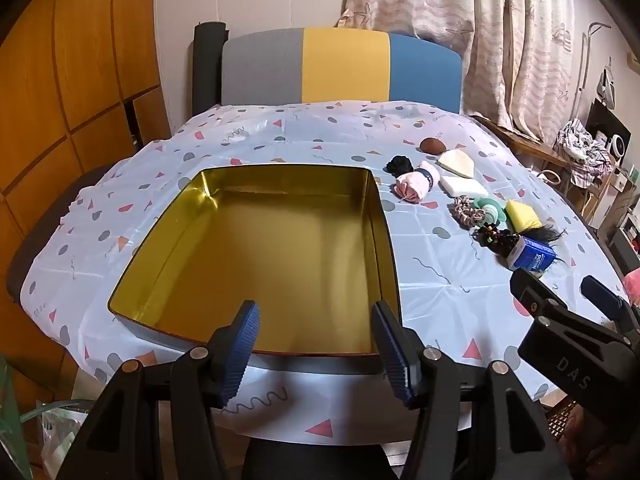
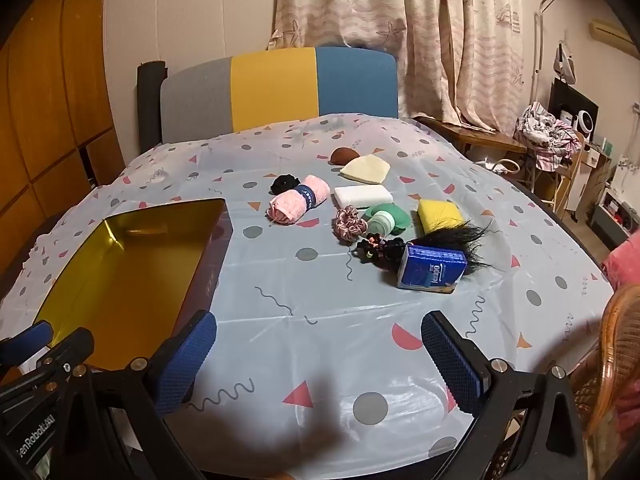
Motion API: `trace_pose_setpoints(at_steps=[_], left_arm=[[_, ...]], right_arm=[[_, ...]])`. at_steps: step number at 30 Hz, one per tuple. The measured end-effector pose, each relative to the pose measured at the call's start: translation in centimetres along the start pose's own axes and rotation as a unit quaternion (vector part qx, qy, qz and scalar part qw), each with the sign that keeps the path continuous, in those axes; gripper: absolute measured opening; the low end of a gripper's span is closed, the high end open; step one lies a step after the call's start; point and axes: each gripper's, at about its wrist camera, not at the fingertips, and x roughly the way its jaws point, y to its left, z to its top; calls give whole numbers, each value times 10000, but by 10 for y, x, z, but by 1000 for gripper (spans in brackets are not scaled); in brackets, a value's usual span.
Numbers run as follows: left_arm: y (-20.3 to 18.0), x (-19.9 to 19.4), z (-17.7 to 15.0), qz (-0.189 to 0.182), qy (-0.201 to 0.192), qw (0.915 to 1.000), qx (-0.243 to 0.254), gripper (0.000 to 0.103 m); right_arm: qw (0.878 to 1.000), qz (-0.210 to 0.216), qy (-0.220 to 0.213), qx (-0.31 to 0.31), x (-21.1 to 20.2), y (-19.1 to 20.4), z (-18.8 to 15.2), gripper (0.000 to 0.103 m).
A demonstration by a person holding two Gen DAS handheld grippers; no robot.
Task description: Organize soft objects
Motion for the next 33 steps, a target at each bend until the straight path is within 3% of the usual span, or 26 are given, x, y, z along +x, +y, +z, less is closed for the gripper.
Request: trace_pose_setpoints(at_steps=[33], left_arm=[[2, 7, -5, -120, 109, 9999, -56, 59]], right_arm=[[9997, 37, 240, 11, 10, -2, -6, 103]])
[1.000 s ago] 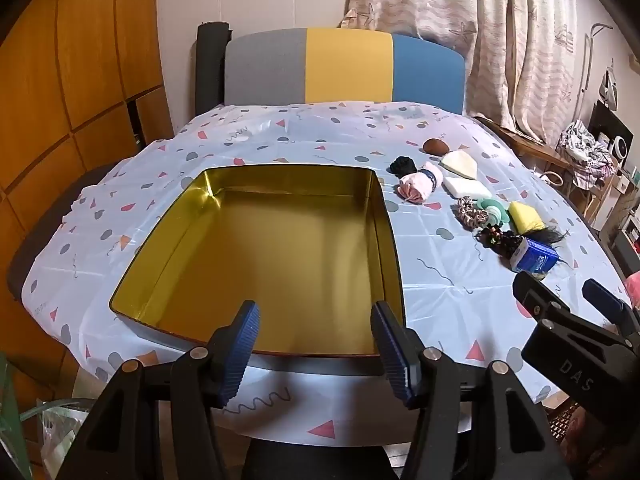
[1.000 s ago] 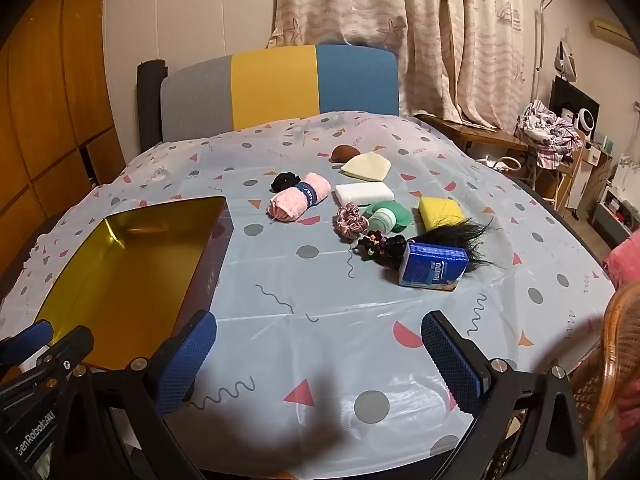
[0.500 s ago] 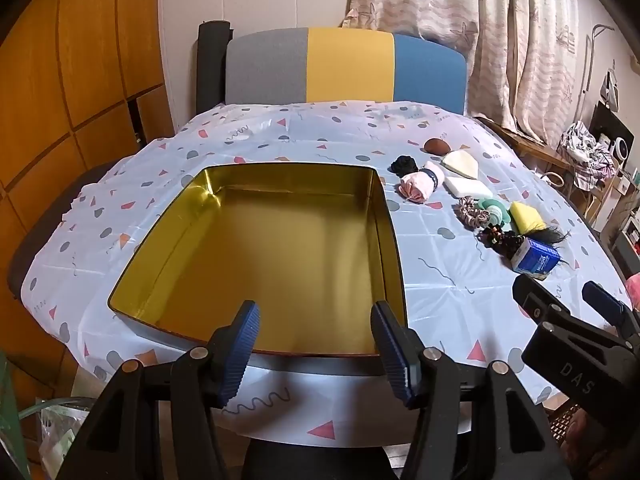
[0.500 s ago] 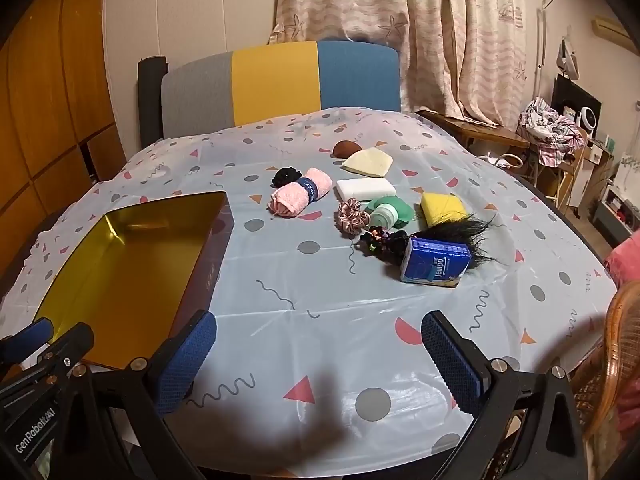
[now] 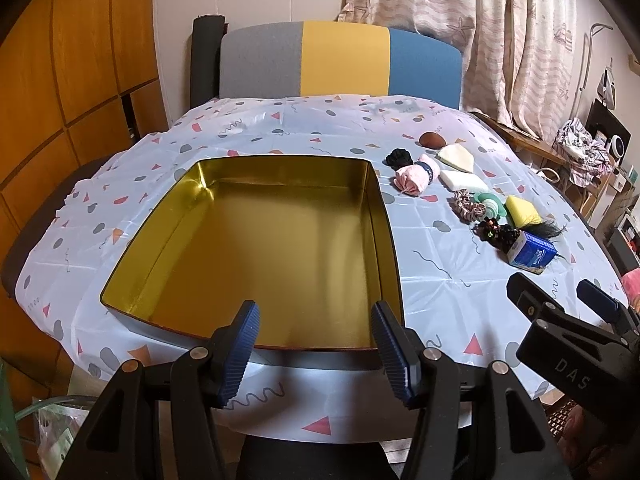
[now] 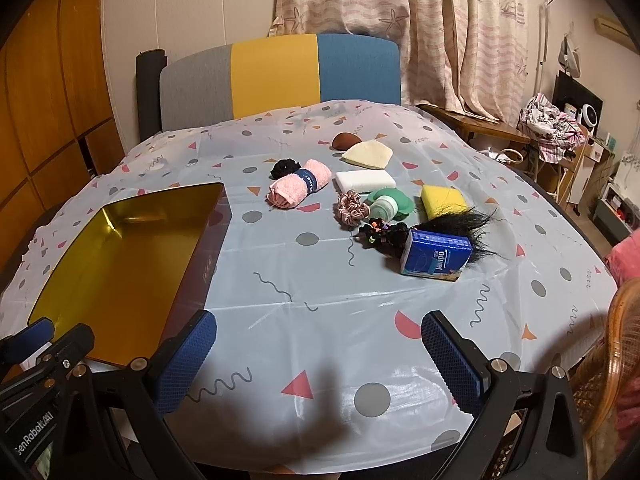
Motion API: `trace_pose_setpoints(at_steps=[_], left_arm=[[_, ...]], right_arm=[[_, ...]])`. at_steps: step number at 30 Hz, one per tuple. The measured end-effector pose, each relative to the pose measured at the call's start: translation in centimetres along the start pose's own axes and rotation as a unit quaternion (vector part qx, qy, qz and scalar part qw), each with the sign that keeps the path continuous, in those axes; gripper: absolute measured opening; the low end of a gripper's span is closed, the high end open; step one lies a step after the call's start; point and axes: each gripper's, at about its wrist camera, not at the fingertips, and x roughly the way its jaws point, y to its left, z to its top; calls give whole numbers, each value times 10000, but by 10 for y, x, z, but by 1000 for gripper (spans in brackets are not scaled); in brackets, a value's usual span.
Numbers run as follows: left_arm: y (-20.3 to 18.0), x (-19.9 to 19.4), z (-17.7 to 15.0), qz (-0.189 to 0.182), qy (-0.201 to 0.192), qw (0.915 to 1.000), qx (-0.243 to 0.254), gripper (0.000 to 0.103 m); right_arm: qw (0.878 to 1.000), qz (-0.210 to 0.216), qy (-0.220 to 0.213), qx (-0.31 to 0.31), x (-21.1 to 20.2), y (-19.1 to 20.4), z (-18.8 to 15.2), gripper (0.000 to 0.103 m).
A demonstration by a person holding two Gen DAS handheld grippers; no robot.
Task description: Organize soft objects
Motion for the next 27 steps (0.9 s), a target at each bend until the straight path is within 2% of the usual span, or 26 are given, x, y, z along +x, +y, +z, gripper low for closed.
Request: trace_pose_setpoints(at_steps=[27], left_arm=[[-1, 4, -1, -90, 106, 9999, 3, 59]], right_arm=[[9999, -4, 112, 25, 4, -4, 0, 103]])
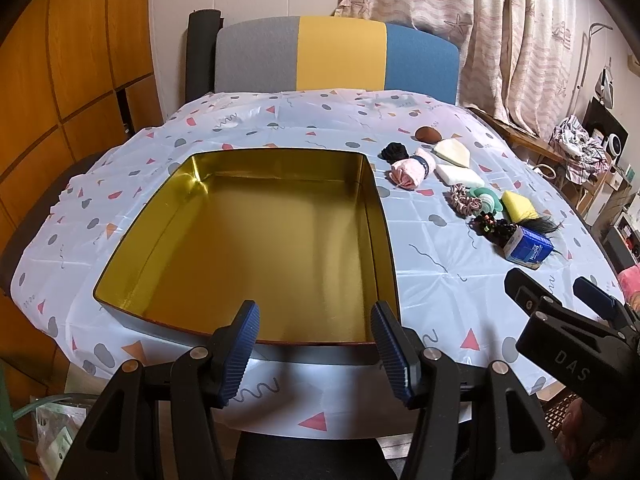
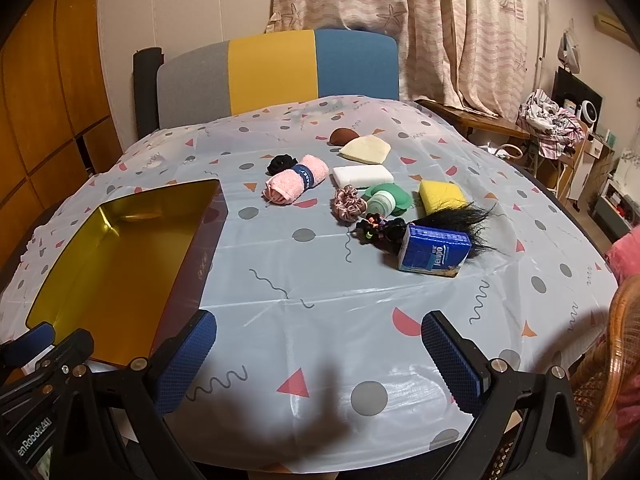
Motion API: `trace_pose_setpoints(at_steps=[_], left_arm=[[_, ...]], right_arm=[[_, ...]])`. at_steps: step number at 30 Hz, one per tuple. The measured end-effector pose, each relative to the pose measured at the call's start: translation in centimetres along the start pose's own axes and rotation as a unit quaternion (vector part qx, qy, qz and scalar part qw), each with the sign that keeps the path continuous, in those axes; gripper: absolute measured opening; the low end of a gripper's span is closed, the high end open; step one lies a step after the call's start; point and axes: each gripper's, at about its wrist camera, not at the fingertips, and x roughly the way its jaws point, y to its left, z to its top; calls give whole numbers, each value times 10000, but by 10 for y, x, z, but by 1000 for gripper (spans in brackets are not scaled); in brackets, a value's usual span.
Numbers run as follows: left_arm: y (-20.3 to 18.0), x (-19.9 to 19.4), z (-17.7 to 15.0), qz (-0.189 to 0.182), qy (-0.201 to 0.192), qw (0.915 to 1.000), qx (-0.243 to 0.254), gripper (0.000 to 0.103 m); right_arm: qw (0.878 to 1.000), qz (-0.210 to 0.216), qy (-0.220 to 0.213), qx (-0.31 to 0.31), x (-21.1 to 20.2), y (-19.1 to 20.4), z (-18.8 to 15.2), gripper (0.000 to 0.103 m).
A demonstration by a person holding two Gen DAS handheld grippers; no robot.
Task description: Organize soft objects
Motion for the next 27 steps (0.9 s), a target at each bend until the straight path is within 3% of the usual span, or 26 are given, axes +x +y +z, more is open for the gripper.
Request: trace_pose_setpoints(at_steps=[10, 19, 27], left_arm=[[-2, 2, -1, -337, 88, 9994, 6, 59], [-8, 3, -3, -284, 38, 9995, 157, 59], [-16, 3, -4, -908, 46, 9957, 167, 59]], right_arm=[[10000, -18, 23, 8, 1, -2, 1, 103], [10000, -23, 86, 38, 6, -7, 1, 103], [9993, -64, 290, 208, 23, -31, 6, 103]])
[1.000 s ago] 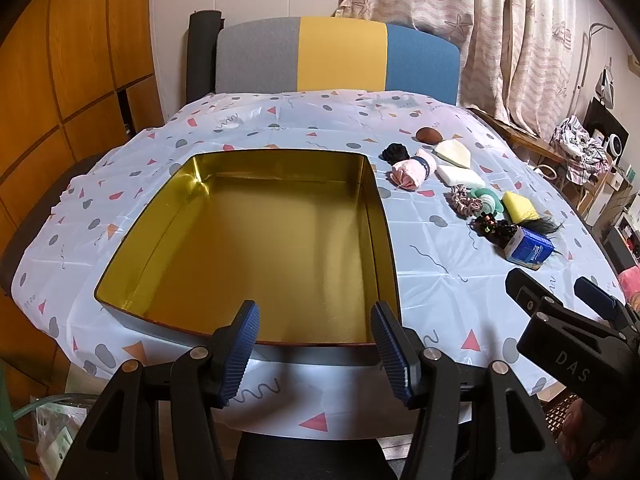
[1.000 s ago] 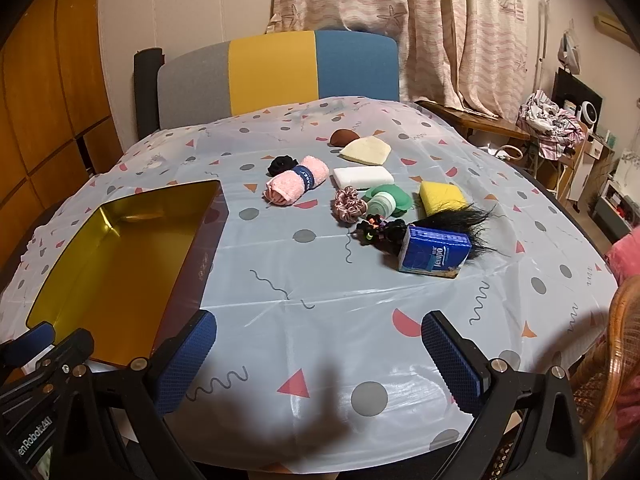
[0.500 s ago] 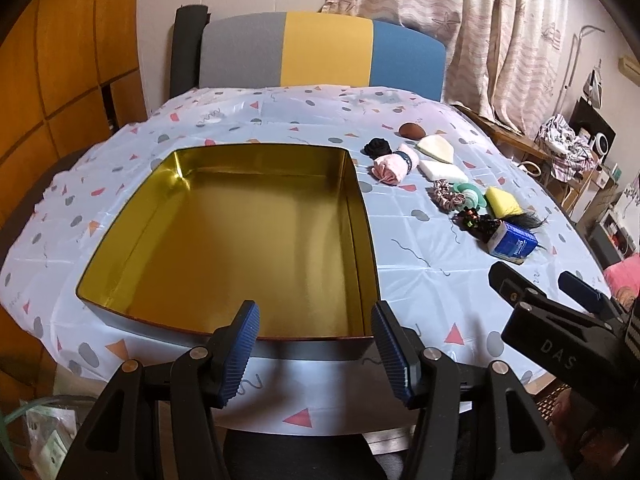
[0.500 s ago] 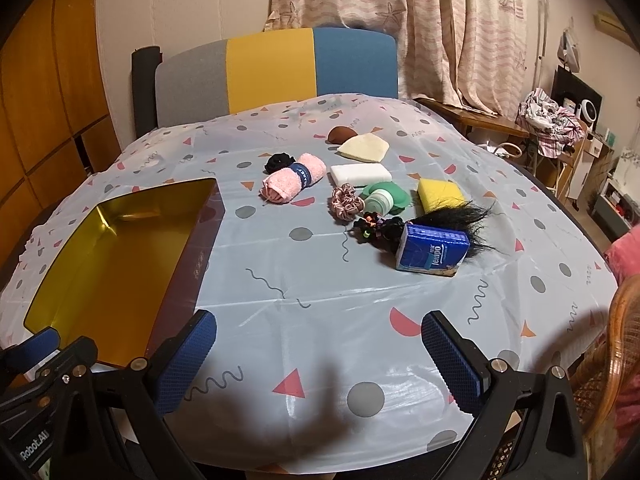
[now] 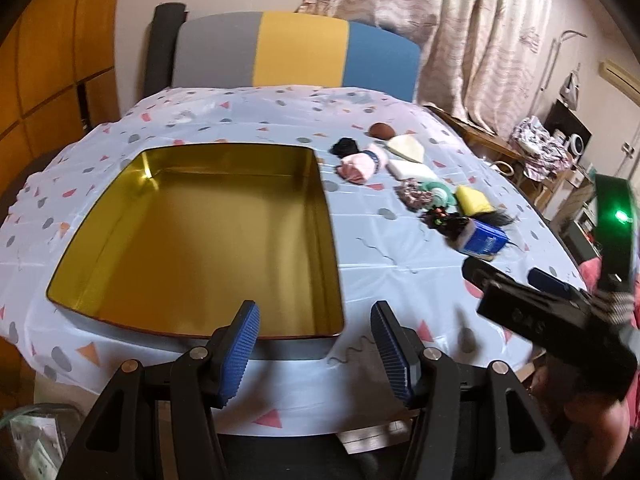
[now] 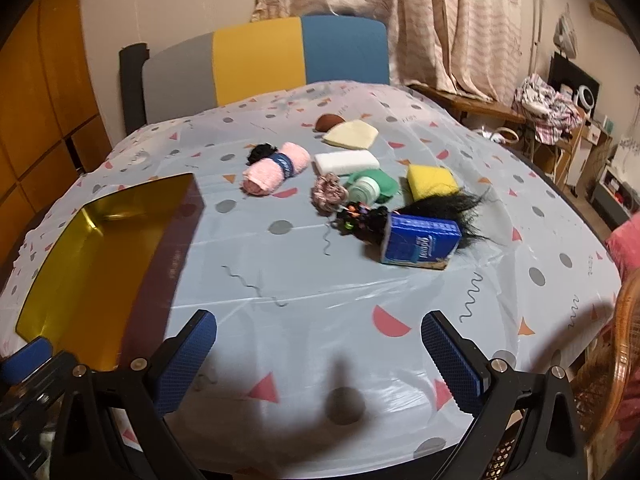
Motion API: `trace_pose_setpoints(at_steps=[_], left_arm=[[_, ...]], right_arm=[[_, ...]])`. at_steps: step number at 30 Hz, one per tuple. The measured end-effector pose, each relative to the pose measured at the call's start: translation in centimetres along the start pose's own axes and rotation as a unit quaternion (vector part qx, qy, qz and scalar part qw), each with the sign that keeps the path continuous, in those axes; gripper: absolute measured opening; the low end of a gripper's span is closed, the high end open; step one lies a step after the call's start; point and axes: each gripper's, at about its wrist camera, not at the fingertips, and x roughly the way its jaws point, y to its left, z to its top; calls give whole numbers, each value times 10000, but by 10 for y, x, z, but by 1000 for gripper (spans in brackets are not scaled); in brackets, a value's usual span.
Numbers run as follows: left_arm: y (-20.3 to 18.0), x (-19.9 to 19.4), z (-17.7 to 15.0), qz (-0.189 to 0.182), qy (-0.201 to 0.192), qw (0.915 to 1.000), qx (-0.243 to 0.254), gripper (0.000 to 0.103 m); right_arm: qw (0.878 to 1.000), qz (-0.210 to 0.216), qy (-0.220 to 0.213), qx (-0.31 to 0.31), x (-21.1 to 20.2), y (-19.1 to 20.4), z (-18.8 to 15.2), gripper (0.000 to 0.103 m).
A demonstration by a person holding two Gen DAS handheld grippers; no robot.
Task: Organize soft objects
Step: 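Grasp the blue Tempo tissue pack with the left tool while the right tool reaches toward the black hair ties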
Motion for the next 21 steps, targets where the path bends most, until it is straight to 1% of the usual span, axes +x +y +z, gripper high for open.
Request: trace_pose_setpoints(at_steps=[2, 4, 7, 10, 12, 13, 17, 21], left_arm=[[-10, 2, 1, 23, 6, 9999, 165, 59], [-20, 4, 3, -10, 28, 9996, 298, 59], [-31, 8, 6, -281, 85, 9990, 341, 59], [-40, 14, 10, -608, 235, 9973, 325, 59], [-48, 19, 12, -721, 319, 9963, 341, 59], [-52, 22, 14, -752, 355, 9958, 370, 59], [-73, 35, 21, -920, 501, 9930, 544, 59], [-92, 51, 31, -1210, 681, 9891, 496, 68]], right_arm=[[9999, -77, 71, 45, 8, -11, 3, 103], [9994, -299, 152, -11, 18, -22, 7, 103], [9984, -513, 247, 49, 31, -42, 10, 103], [9976, -565, 354, 199, 42, -66, 12, 103], [9970, -604, 410, 261, 47, -81, 14, 103], [9968, -631, 406, 287, 48, -88, 17, 103], [9960, -759, 162, 436, 47, -117, 35, 103], [9940, -983, 46, 476, 51, -140, 59, 103]])
